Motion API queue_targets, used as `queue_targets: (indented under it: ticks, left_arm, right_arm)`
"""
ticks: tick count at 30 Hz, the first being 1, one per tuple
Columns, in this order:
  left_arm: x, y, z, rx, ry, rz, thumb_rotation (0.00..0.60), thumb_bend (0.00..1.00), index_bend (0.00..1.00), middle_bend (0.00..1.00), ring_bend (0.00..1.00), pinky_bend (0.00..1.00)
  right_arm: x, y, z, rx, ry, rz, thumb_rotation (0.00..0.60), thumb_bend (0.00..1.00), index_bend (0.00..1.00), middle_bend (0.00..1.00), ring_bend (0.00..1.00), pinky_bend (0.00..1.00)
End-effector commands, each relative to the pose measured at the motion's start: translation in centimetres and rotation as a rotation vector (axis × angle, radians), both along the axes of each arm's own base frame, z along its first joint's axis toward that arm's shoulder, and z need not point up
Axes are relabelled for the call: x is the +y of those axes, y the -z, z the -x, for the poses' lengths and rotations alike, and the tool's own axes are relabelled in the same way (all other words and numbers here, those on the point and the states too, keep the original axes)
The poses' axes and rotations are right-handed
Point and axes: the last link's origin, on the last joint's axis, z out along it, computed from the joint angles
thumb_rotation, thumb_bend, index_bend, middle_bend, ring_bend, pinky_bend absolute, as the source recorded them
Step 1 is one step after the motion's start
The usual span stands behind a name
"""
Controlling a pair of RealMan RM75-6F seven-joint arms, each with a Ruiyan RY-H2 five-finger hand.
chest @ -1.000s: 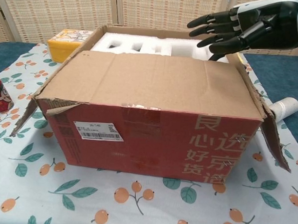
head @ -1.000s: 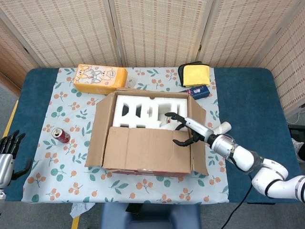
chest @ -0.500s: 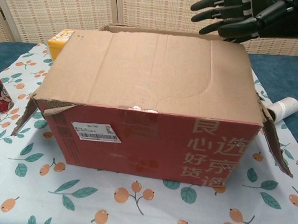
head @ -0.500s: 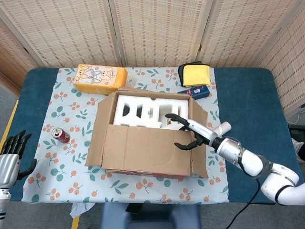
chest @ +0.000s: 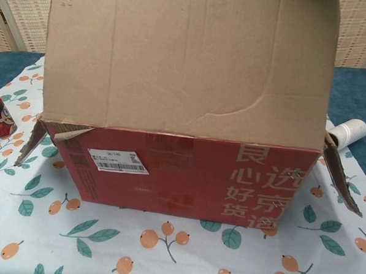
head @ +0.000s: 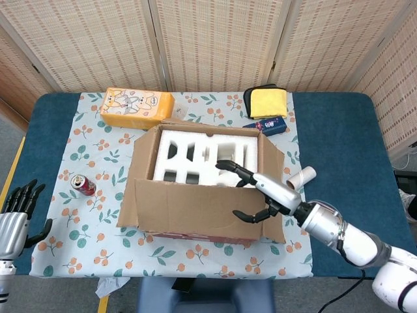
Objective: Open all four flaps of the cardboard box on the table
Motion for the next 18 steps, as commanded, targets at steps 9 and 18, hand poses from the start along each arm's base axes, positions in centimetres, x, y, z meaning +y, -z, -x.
queue_targets:
  ticks: [9, 18]
  left_arm:
    - [-0.3, -0.6, 0.2, -0.038, 0.004, 0.001, 0.6, 0.47, 0.0, 0.0, 0.0, 0.0]
    - [-0.7, -0.5, -0.3, -0.04, 0.03, 0.001, 0.6, 0.47, 0.0, 0.0, 0.0, 0.0]
  right_arm:
    - [7.8, -2.0, -2.0, -0.019, -0.142, 0.06, 0.6, 0.44, 0.0, 0.0, 0.0, 0.32]
    - [12.4, -0.9, 0.4, 0.007, -0.182, -0.025, 0.6, 0.44, 0.0, 0.0, 0.0, 0.32]
